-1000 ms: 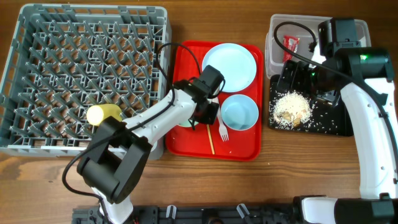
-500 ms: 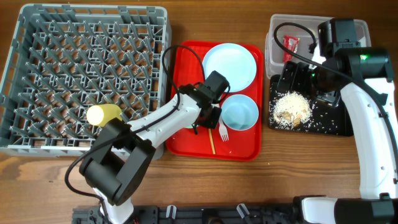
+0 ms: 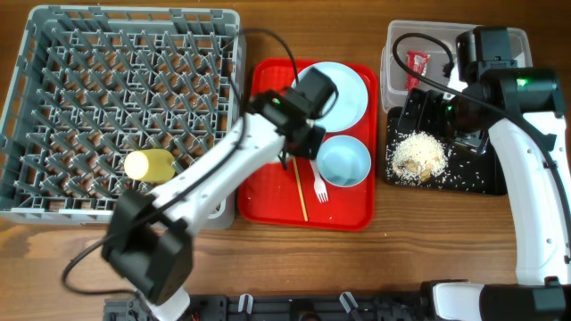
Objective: Sort waste into correct bins and load items into the dishwasher rack
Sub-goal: 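Grasp the green bowl rim with the left gripper and carry it to the rack, then set the green bowl into the rack and open the left gripper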
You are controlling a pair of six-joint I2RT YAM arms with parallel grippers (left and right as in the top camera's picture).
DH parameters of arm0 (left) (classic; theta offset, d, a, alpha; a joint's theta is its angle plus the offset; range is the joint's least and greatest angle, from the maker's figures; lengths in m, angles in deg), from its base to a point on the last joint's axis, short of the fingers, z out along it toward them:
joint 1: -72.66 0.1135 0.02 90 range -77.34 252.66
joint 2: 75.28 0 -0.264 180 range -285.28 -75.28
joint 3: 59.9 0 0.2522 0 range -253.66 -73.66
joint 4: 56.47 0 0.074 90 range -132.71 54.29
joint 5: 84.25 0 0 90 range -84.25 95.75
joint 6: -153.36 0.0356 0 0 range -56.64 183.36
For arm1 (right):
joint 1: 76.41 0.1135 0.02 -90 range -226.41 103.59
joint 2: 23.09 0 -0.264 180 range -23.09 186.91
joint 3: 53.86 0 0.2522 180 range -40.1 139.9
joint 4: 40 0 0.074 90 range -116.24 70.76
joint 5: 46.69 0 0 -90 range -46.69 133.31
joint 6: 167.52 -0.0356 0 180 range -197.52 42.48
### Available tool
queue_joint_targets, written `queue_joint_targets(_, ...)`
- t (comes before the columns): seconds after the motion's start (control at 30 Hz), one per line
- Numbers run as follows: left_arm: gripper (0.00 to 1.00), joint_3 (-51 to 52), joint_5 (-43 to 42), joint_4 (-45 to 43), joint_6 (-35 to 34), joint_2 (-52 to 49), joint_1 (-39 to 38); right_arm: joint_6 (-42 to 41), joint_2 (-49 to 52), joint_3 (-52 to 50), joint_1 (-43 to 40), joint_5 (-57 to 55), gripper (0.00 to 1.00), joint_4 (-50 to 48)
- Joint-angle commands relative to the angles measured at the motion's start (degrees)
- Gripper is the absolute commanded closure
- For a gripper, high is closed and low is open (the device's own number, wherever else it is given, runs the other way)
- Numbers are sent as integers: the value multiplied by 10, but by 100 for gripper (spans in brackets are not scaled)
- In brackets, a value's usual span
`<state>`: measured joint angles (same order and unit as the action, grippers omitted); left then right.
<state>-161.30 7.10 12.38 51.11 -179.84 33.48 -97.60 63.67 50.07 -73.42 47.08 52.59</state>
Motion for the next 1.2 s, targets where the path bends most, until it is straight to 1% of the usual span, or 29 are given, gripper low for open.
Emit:
queue_joint_targets(0.0,96,-45,-7,-5,16,83,57,5,-12,13,-1,-12,0,1)
queue_joint_targets(0.03,96,-46,-10,-8,19,97,76,5,-12,13,-1,-12,0,0)
queue_joint_targets(0.1,96,-46,-70,-16,54,125,139,5,-12,13,-1,-12,0,0)
queue_joint_targets(0.2,96,-46,-215,-24,104,135,256,6,-12,13,-1,-12,0,0)
queue_joint_targets(0.23,96,-46,-283,-24,127,130,300,6,-12,13,-1,-12,0,0)
queue_joint_targets(0.27,96,-46,-325,-24,139,127,325,6,-12,13,-1,-12,0,0)
queue_joint_targets(0.33,96,-46,-408,-26,151,111,393,5,-12,13,-1,-12,0,0)
queue_joint_targets(0.4,96,-45,-527,-25,158,77,466,6,-12,13,-1,-12,0,0)
queue_joint_targets(0.43,96,-45,-579,-25,170,59,488,6,-12,13,-1,-12,0,0)
queue_joint_targets(0.5,96,-45,-652,-25,182,26,515,6,-12,13,-1,-12,0,1)
queue_joint_targets(0.53,96,-45,-675,-27,183,3,529,6,-12,13,-1,-12,0,1)
queue_joint_targets(0.6,96,-45,-694,-28,183,-28,546,6,-12,13,-1,-12,0,1)
queue_joint_targets(0.7,96,-45,-751,-44,183,-87,570,6,-12,13,-1,-12,0,0)
queue_joint_targets(0.77,96,-45,-761,-50,183,-110,579,6,-12,13,-1,-12,0,1)
queue_joint_targets(0.9,96,-45,-757,-56,183,-134,605,6,-12,13,-1,-12,0,3)
queue_joint_targets(1.07,96,-45,-693,-34,183,-135,639,4,-12,13,-1,-12,0,3)
queue_joint_targets(1.1,91,-45,-672,-19,182,-135,646,4,-12,13,-1,-12,0,3)
queue_joint_targets(1.13,73,-45,-652,-5,182,-135,651,4,-12,13,-1,-12,0,3)
queue_joint_targets(1.17,69,-45,-615,19,183,-135,661,4,-12,13,-1,-12,0,3)
